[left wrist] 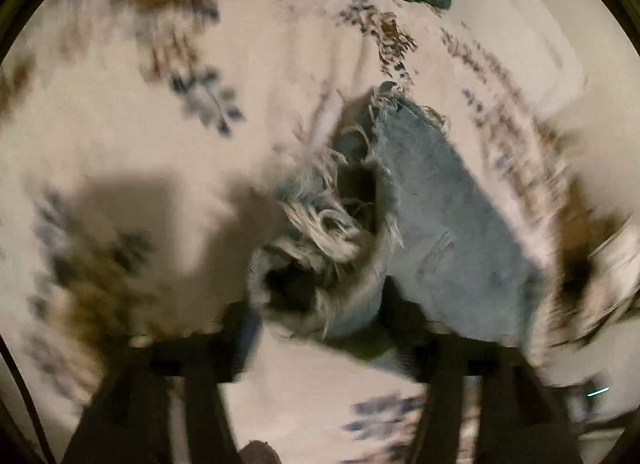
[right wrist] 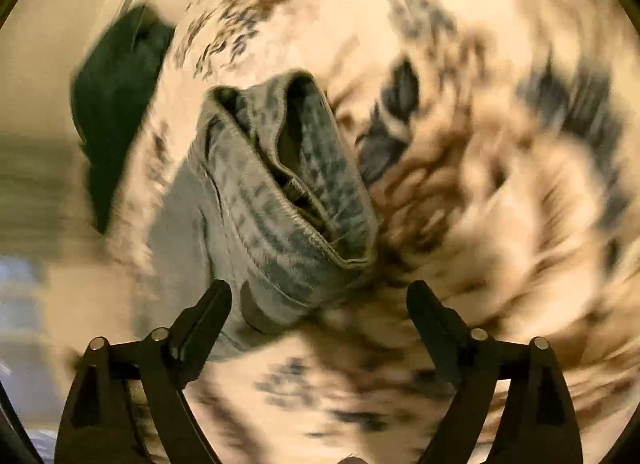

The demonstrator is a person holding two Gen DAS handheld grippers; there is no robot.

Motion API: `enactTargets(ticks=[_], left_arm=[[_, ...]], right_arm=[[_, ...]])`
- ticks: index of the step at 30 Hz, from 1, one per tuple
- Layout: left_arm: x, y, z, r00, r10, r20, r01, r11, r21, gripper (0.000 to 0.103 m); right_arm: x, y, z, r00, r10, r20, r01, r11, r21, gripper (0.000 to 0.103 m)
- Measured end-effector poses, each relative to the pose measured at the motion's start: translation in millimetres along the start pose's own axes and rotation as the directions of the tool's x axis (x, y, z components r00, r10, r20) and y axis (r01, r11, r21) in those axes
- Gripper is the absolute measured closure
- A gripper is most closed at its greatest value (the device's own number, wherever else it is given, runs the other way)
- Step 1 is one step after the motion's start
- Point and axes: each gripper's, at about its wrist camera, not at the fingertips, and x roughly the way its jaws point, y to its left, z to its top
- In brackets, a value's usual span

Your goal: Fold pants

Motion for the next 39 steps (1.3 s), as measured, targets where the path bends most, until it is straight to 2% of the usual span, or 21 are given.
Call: enactTargets(ticks=[1,2,3,5,8,13,16,19,23,29,33,36,39], left_arm=[[-8,-7,-2,0.998,0.052,0.026,-0.054,0.997,0.056,0.018],[-16,-15,-5,0.992,0.108,0.057,-0.114,0.987,0.114,0.015],[-24,-21,-8,0.987,0.137,0.087,-0.149,0.976,0.159,0.015],[-40,-32,-16,0.975,0.176,0.135,-0.204,0.951,0.235,0.015],[-63,-42,-27,0.965,0.202,0.166,-0.243,0.926,0.288,0.015],[-100,-55,-43,0.956,0.208,0.208,-0.272,0.892,0.361,0.015],[-128,-57,-49,0.961,0.185,0.206,-0.252,0.893,0.374,0.015],[-171,-60,-60,0.963,0.154,0.222,-0.235,0.883,0.406,0.015],[-236,-66,-79,0.959,0.108,0.261,-0.221,0.863,0.454,0.015],[-343,-59,-113,0.958,0.044,0.284,-0.18,0.863,0.472,0.015],[-413,-56,-137,0.946,0.014,0.324,-0.175,0.864,0.473,0.015],[-459,-51,-153,0.938,0.003,0.348,-0.175,0.867,0.466,0.015],[-499,-46,-169,0.928,-0.003,0.372,-0.182,0.868,0.462,0.015]], right_arm=[[-4,9,-4,0.997,-0.071,0.027,0.073,0.995,-0.069,0.011],[-13,26,-9,0.981,-0.18,0.077,0.191,0.967,-0.17,0.011],[-16,37,-16,0.964,-0.241,0.114,0.262,0.935,-0.241,0.01],[-25,59,-29,0.937,-0.305,0.168,0.346,0.876,-0.337,0.01],[-41,77,-51,0.912,-0.339,0.232,0.408,0.819,-0.404,0.009],[-88,107,-87,0.907,-0.32,0.273,0.411,0.809,-0.42,0.009],[-125,124,-107,0.898,-0.313,0.309,0.423,0.807,-0.413,0.009],[-175,138,-135,0.89,-0.304,0.34,0.426,0.821,-0.381,0.009],[-244,155,-174,0.866,-0.307,0.395,0.451,0.82,-0.353,0.009],[-354,178,-233,0.852,-0.291,0.435,0.451,0.831,-0.327,0.009],[-423,199,-278,0.838,-0.278,0.47,0.468,0.809,-0.356,0.009],[-480,212,-313,0.841,-0.246,0.481,0.453,0.807,-0.38,0.009],[-530,224,-348,0.82,-0.221,0.528,0.472,0.784,-0.403,0.009]])
